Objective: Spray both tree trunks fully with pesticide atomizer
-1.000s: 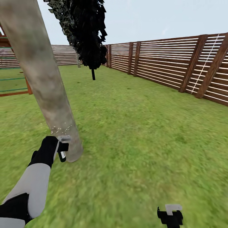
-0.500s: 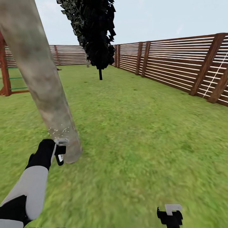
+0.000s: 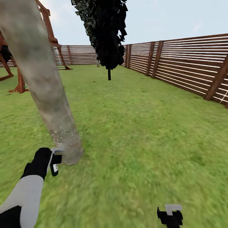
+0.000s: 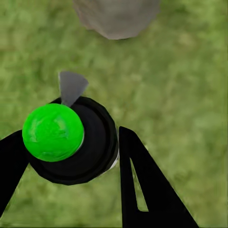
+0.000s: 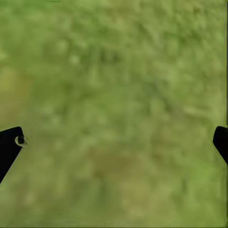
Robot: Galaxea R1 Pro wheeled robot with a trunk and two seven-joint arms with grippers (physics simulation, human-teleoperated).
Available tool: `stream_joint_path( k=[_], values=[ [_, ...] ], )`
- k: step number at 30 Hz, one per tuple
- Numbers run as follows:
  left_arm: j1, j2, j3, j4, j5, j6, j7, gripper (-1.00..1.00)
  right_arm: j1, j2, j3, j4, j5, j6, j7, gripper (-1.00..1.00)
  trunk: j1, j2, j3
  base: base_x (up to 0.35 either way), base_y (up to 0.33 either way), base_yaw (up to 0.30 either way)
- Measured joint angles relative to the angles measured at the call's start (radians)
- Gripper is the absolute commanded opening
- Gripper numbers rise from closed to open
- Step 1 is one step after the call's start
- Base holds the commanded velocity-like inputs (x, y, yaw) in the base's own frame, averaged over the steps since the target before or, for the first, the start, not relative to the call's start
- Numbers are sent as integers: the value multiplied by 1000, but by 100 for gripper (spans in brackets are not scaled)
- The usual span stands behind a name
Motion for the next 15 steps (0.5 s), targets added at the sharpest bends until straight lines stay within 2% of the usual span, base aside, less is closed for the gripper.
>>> stream_joint_path(
  k=[2, 3, 5, 7, 9, 12, 15],
  values=[
    [5, 8, -2, 2, 19, 1, 0, -100, 0, 0, 0, 0, 0, 0, 0, 100, 0, 0, 0, 273, -214, 1],
    [6, -3, -5, 4, 25, 2, -1, -100, 0, 0, 0, 0, 0, 0, 0, 100, 0, 0, 0, 273, -214, 0],
    [6, -57, -8, 10, 29, 3, 0, -100, 0, -1, -1, -1, 0, 0, 0, 100, 0, 0, 0, 273, -214, 0],
    [5, -72, -8, 10, 16, 2, 1, -100, 0, -1, -1, -1, 0, -1, 0, 100, 0, 0, 0, 274, -214, 0],
    [5, -63, -1, 7, 7, 1, 1, -100, 0, -1, -2, -1, -1, 0, 0, 100, 0, 0, 0, 264, -199, 0],
    [23, -7, 1, 4, 3, 1, 1, -100, 0, -1, -2, -1, -1, 0, 0, 100, 0, 0, 0, 85, -62, 131],
    [57, 6, 0, 1, 5, 1, 2, -100, 0, 0, -2, -1, -2, 0, -1, 100, 1, 0, 0, 8, -5, 264]
  ],
)
